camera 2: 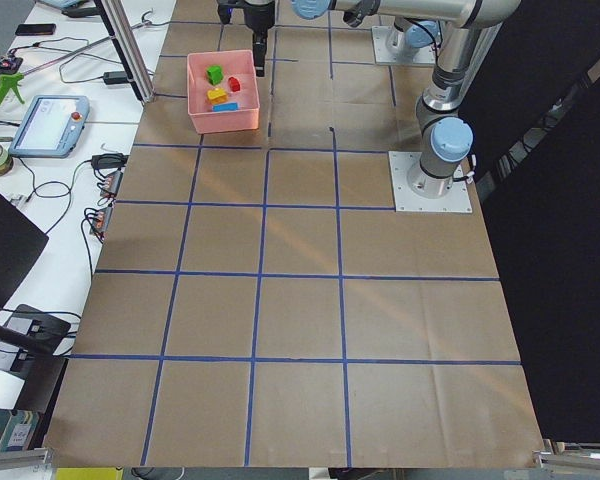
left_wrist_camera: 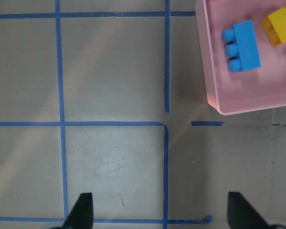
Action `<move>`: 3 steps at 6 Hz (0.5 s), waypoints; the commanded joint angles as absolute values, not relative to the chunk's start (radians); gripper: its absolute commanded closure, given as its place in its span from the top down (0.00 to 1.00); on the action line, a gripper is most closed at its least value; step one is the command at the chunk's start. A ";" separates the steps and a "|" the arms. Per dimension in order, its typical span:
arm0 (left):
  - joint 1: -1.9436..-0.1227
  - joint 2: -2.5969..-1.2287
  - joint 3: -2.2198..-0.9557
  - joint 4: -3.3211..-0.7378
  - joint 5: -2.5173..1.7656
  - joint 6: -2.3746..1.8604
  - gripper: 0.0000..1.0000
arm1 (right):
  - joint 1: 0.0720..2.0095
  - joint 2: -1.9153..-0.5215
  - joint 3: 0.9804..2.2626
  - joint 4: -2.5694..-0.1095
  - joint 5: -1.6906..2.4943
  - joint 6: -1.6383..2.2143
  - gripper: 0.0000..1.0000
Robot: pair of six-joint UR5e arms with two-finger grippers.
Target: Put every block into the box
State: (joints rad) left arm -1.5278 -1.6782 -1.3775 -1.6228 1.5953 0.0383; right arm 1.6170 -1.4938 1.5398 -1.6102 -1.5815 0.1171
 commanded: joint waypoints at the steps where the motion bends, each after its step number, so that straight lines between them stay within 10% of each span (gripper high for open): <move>1: -1.528 -1.678 -1.378 -1.623 1.595 0.038 0.99 | 1.615 -1.659 1.701 -1.620 -1.586 0.066 0.99; 3: -1.526 -1.678 -1.379 -1.623 1.597 0.038 0.99 | 1.612 -1.698 1.707 -1.609 -1.592 0.055 0.99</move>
State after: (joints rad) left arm -1.5268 -1.6781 -1.3780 -1.6230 1.5958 0.0383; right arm 1.6149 -1.6825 1.7011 -1.6141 -1.5878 0.0618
